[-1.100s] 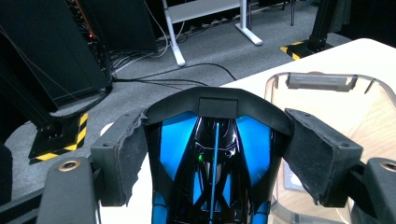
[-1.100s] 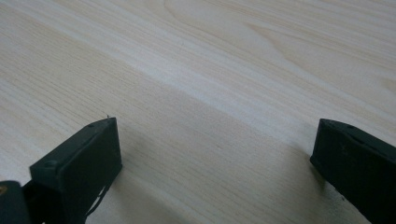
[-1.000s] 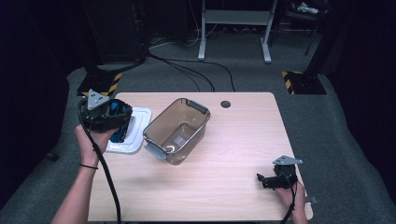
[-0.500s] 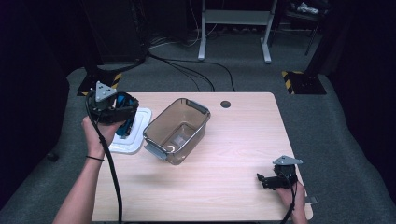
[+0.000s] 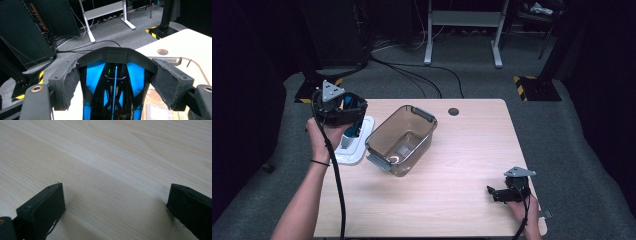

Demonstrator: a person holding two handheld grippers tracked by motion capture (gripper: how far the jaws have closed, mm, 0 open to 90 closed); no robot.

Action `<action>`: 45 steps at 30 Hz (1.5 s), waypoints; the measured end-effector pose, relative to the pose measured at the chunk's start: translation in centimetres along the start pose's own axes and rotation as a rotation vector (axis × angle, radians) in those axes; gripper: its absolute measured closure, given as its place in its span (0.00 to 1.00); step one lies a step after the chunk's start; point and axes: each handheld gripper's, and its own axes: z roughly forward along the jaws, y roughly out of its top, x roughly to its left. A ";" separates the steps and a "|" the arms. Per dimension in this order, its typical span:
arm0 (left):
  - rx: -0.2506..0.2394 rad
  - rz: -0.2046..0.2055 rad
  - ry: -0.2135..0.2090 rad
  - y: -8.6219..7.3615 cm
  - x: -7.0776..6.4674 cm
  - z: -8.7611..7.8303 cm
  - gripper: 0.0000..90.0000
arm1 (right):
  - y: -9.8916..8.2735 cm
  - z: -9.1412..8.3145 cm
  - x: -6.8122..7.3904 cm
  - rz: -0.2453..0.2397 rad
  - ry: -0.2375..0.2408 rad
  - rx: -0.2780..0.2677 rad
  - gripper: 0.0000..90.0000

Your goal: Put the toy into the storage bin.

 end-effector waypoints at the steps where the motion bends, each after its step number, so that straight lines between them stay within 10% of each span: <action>1: -0.003 0.003 -0.003 0.2 -0.1 0.1 0.28 | 0.0 0.0 0.0 0.000 -0.001 -0.002 0.01; 45: -0.019 0.028 -0.140 1.8 -5.9 4.2 0.28 | 0.0 0.0 0.0 0.000 -0.001 -0.001 0.01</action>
